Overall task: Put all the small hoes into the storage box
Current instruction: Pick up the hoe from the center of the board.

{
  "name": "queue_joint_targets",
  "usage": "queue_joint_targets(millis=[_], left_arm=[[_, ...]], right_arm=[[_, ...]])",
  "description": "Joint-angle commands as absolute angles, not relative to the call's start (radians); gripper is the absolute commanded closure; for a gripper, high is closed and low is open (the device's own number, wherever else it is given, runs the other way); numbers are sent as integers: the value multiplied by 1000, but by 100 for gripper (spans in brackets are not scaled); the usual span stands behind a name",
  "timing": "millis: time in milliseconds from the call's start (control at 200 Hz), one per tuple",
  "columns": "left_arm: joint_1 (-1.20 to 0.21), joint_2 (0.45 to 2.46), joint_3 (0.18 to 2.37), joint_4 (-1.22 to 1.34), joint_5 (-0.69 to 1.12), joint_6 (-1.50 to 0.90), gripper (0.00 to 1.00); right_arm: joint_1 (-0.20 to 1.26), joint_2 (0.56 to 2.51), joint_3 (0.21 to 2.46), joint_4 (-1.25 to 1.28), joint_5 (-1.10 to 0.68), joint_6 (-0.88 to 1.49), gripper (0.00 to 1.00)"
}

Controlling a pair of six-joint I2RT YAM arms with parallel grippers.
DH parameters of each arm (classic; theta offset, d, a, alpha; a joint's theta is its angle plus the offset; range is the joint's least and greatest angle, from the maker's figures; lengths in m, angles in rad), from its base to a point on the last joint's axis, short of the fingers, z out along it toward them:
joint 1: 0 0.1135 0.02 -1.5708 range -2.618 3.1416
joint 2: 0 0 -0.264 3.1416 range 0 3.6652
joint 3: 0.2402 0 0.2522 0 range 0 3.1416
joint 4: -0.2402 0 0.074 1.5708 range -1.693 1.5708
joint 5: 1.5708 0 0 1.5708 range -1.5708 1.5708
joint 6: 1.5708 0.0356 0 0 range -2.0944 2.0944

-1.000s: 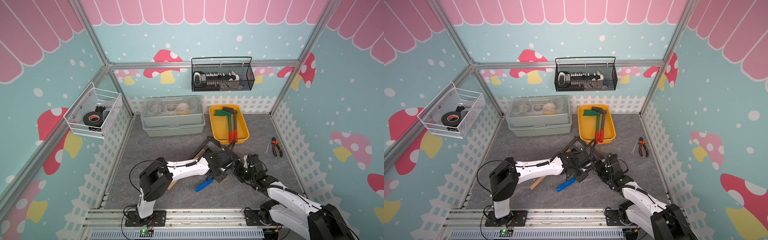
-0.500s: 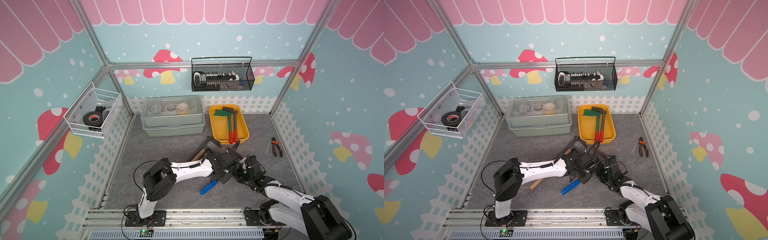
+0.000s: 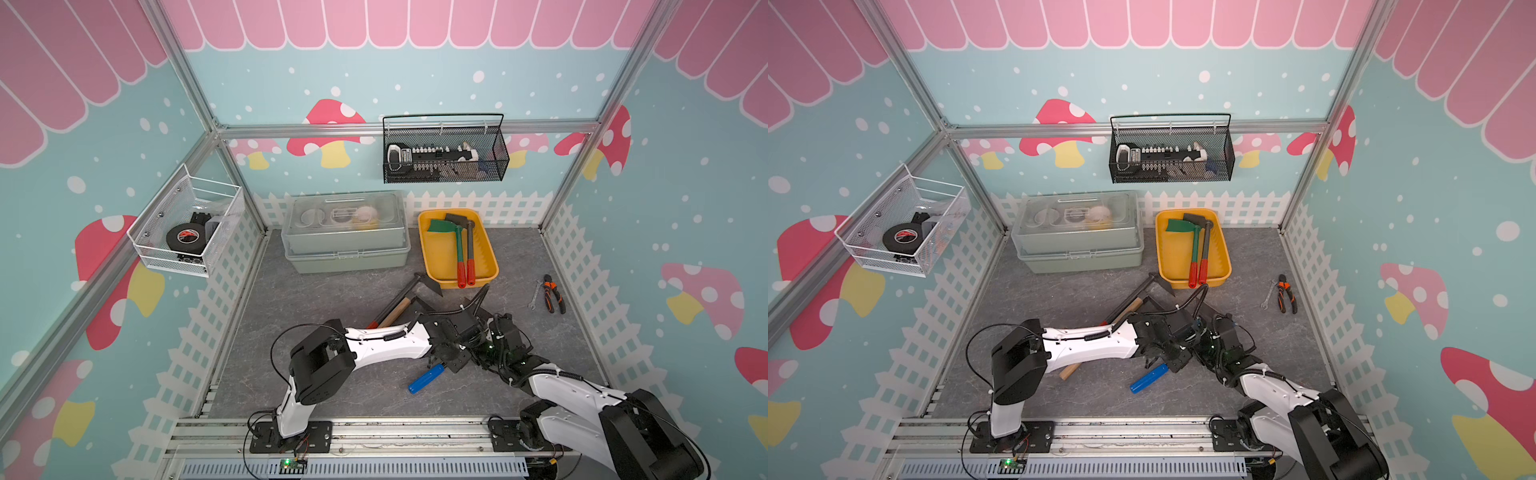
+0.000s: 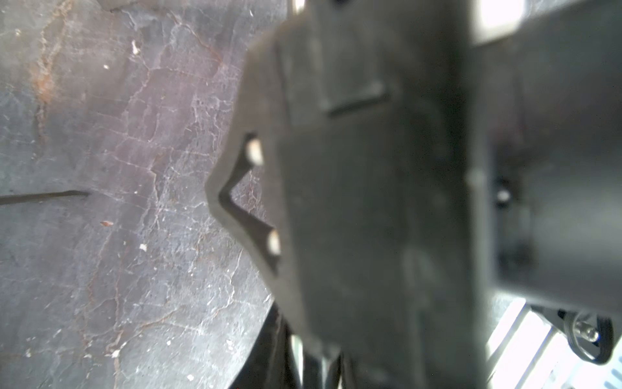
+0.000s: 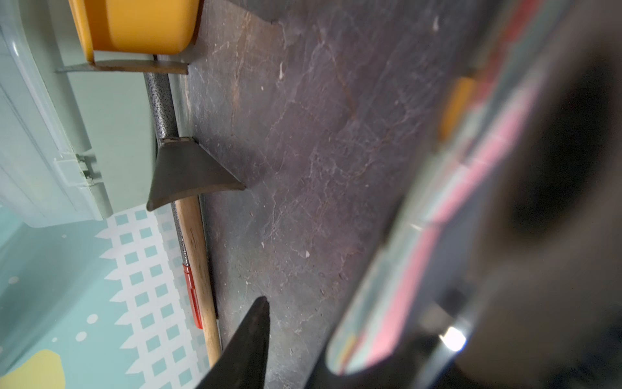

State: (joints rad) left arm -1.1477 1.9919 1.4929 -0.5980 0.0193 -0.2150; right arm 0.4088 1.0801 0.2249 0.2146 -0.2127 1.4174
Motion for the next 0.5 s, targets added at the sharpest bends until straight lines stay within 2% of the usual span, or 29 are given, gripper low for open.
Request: queue_joint_targets(millis=[0, 370, 490], left_arm=[[-1163, 2008, 1521, -576, 48, -202, 100], [-1163, 1992, 1495, -571, 64, -210, 100], [-1163, 1970, 1477, -572, 74, -199, 86]], right_arm=[[418, 1031, 233, 232, -196, 1418, 71], [418, 943, 234, 157, -162, 1415, 91], [419, 901, 242, 115, -152, 1409, 94]])
